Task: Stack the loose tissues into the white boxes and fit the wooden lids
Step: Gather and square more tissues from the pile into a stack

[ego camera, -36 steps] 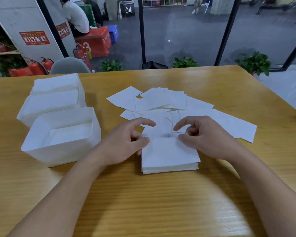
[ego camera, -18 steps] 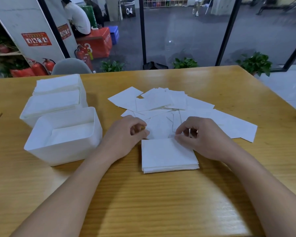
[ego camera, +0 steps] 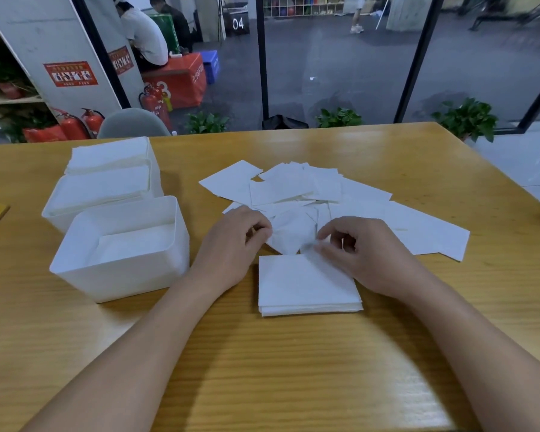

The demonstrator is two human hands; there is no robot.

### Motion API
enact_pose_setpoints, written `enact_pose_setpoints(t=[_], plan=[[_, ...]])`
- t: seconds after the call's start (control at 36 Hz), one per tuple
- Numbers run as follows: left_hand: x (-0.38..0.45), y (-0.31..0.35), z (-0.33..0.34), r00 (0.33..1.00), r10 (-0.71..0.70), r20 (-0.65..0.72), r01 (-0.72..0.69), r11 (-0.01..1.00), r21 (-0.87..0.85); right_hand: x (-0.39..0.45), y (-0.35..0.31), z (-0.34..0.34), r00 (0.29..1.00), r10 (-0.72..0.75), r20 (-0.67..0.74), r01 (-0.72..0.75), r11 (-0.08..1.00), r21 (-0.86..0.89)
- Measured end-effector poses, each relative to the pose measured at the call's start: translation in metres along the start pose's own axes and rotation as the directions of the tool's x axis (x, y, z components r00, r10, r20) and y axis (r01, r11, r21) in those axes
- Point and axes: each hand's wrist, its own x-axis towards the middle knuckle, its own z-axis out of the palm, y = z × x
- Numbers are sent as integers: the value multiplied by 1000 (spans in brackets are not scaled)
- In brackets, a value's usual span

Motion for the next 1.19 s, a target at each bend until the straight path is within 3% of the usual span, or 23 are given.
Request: enact_pose_setpoints(t=[0.14,0.31,0.42,0.53,0.69,0.81,0.89,1.03,1.19], plan=[[-6,3,-11,997,-18,-77,-4,963,-271,1,-3,0,997,-12,-76,10,1000,-25],[-11,7,-18,993,20,115,43,852,-522,1,-13,1,972,-67,-224,53,996,-71],[-9,9,-18,996,-10,90,59,822,-567,0,-16,-1,949,-38,-313,39,999,-2],[-12,12,-18,993,-82,84,117,750,-651,0,-20,-7,955,-59,-292,81,995,66],[-17,13,-22,993,78,91,-8,802,-598,-3,-23,-7,962,-19,-273,73,979,188],[-18,21,-20,975,147,170,5,743,-669,-2,-24,-4,967,-14,-255,63,981,183],[-17,23,-16,976,127,175,27,732,-681,-2,-23,-2,970,-3,-241,50,981,187],[-15,21,-12,997,42,67,12,759,-651,-3,-24,-5,978,4,-210,44,975,220],[-14,19,-16,998,-19,58,51,772,-633,-1,-22,-11,997,17,-75,10,939,343]])
